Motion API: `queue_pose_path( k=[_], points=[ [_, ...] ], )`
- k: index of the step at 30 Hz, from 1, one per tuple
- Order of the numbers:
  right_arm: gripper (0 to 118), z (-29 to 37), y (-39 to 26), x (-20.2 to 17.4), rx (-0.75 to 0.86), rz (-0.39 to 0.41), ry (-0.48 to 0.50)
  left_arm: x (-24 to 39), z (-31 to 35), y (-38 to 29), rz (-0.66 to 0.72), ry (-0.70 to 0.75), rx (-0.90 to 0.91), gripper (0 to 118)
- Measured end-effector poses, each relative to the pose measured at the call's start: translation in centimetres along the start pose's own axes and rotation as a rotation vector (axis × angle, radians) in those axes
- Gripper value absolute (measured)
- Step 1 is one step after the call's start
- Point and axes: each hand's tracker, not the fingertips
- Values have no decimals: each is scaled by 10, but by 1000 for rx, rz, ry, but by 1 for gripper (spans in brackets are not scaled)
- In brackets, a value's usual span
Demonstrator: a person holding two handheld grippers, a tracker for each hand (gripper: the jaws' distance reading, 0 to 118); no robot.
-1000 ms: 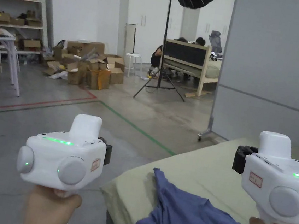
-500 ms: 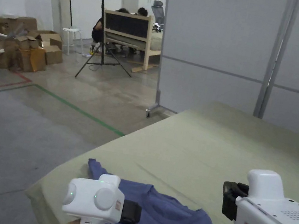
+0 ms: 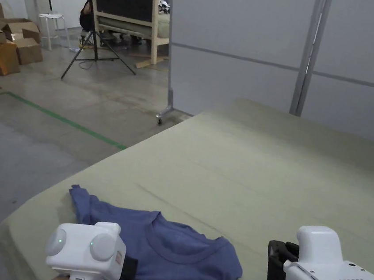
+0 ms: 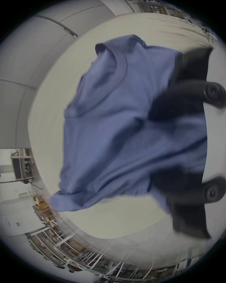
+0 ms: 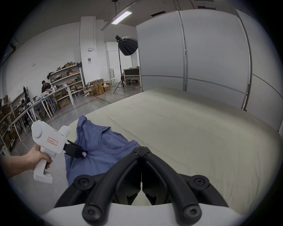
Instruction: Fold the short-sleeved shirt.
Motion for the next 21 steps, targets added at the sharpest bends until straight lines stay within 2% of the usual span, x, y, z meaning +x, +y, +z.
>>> queue_pose_path(
  k=[1,2,5,8,9,12,16,21],
  points=[
    [2,3,0,1,1,-6,1,0,4,0,1,-5,20,38],
    [2,6,1,2,2,-9,-3,0,7,-2,13,-5,21,5],
    [2,24,5,6,23,-18,-7,-13,13,-16,180,-141,24,5],
    [2,49,10,13,59,-4,-22,-24,34,-29,380,-308,111,5],
    [2,57,12,17,73,-2,-32,-21,42,-35,387,-345,137,5],
    [2,89,17,32,109,-38,-66,9,78,-30,288,-403,200,5],
    [2,142,20,55,164,-74,-127,82,133,-14,110,-485,272,5],
    [2,233,17,87,249,-102,-253,183,195,0,-1,-693,332,5]
  ],
)
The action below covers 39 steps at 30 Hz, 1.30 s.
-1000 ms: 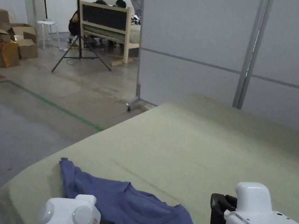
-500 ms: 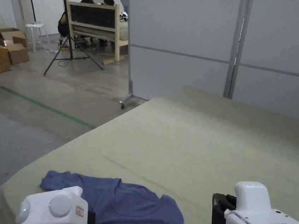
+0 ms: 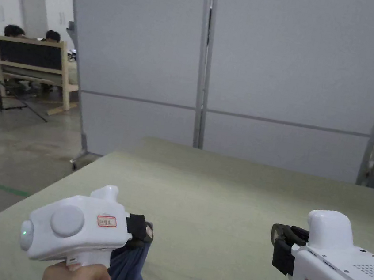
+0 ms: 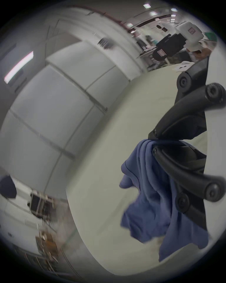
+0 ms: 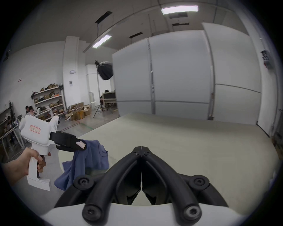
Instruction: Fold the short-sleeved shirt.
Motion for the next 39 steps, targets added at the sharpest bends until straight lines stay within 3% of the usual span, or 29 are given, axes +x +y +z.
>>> queue_pose_path(
  k=[4,8,15,20,23,29,31,32,33,34,36,39],
  points=[
    [2,74,12,47,73,-18,-120,105,-20,-10,-212,-80,-19,5],
    [2,146,15,91,121,-52,-246,202,-40,-45,-290,-278,-83,5],
    [2,247,-1,153,162,-118,-445,335,-105,-159,-510,-356,-347,5],
    [2,286,-21,182,141,-177,-513,361,-161,-269,-646,-243,-647,5],
    [2,296,-32,190,125,-169,-539,359,-173,-323,-676,-216,-757,5],
    [2,298,-34,183,98,-157,-542,345,-177,-396,-910,-89,-807,5],
    [2,297,-33,177,101,-156,-539,338,-175,-398,-900,-119,-765,21],
    [2,296,-33,174,102,-153,-531,334,-172,-392,-851,-146,-759,59],
    [2,295,-29,172,103,-149,-529,331,-173,-385,-770,-202,-803,89],
    [2,294,-27,169,101,-141,-527,326,-173,-379,-649,-311,-875,99],
    [2,293,-23,163,104,-132,-519,322,-164,-355,-531,-320,-861,99],
    [2,291,-12,161,126,-117,-513,310,-133,-286,-454,-389,-603,99]
  ],
)
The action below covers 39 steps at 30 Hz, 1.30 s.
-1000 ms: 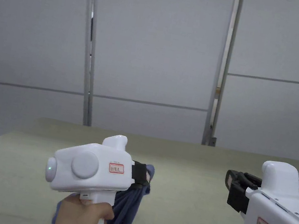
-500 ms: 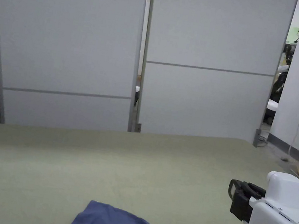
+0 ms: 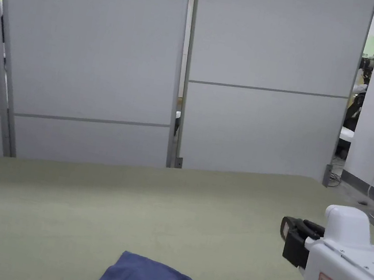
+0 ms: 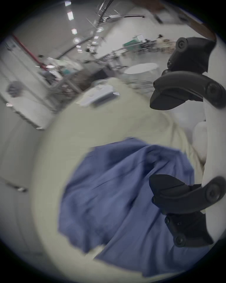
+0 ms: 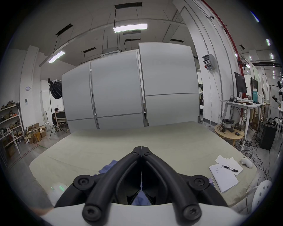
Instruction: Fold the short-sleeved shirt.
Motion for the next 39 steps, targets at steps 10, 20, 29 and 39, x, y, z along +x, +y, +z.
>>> queue_pose_path(
  k=[10,20,29,39],
  points=[
    [2,1,38,7,88,-28,-33,-35,342,48,-66,446,858,106],
    [2,-12,43,-1,76,-37,-15,-56,407,1,-60,636,916,0],
    [2,-60,5,-13,6,-22,52,-109,318,25,-2,445,630,0],
    [2,-133,-62,9,-156,-21,54,-192,106,83,25,351,180,118]
  ],
)
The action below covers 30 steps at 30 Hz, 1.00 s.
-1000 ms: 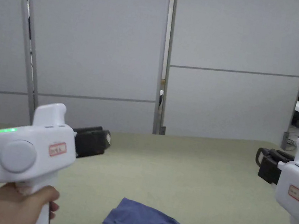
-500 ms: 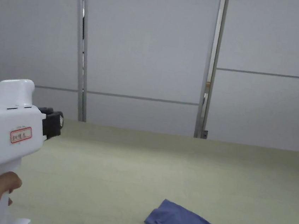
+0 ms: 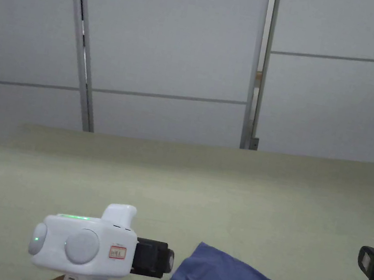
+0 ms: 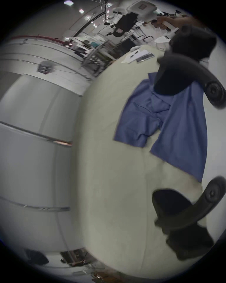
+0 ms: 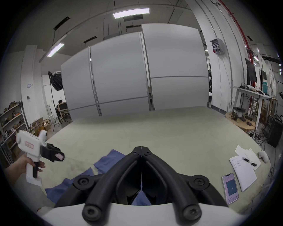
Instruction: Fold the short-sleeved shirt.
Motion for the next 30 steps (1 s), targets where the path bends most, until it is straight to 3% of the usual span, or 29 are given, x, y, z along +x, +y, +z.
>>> queue_pose_path(
  k=[1,2,5,8,11,12,14,15,16,17,20,22,29,30],
  points=[
    [2,-7,-4,5,-18,-12,-8,-4,-18,-6,-57,18,28,118],
    [2,-13,-9,11,-34,-30,-8,10,-26,-19,2,-34,8,118],
    [2,-27,-24,25,-72,-57,-24,19,-79,-46,66,22,-154,118],
    [2,-31,-39,33,-113,-56,-41,-2,-139,-53,42,44,-323,118],
    [2,-32,-53,40,-149,-50,-62,30,-129,-67,-191,162,-265,118],
    [2,-32,-57,42,-157,-49,-65,36,-128,-72,-186,165,-274,114],
    [2,-33,-63,45,-173,-62,-72,36,-119,-74,-181,141,-231,98],
    [2,-37,-71,49,-182,-79,-71,34,-113,-76,-164,130,-220,77],
    [2,-38,-74,50,-187,-90,-68,31,-109,-76,-155,122,-218,51],
    [2,-39,-76,50,-195,-101,-63,24,-101,-75,-146,117,-213,4],
    [2,-37,-84,40,-216,-95,-51,-1,-77,-85,69,-31,-139,5],
    [2,-37,-89,33,-254,-77,-41,-10,-72,-89,133,-91,-155,5],
    [2,-34,-107,42,-305,-108,-33,1,-17,-96,126,-129,53,5],
    [15,-36,-109,47,-321,-122,-39,2,-14,-93,127,-140,94,5]
  ],
)
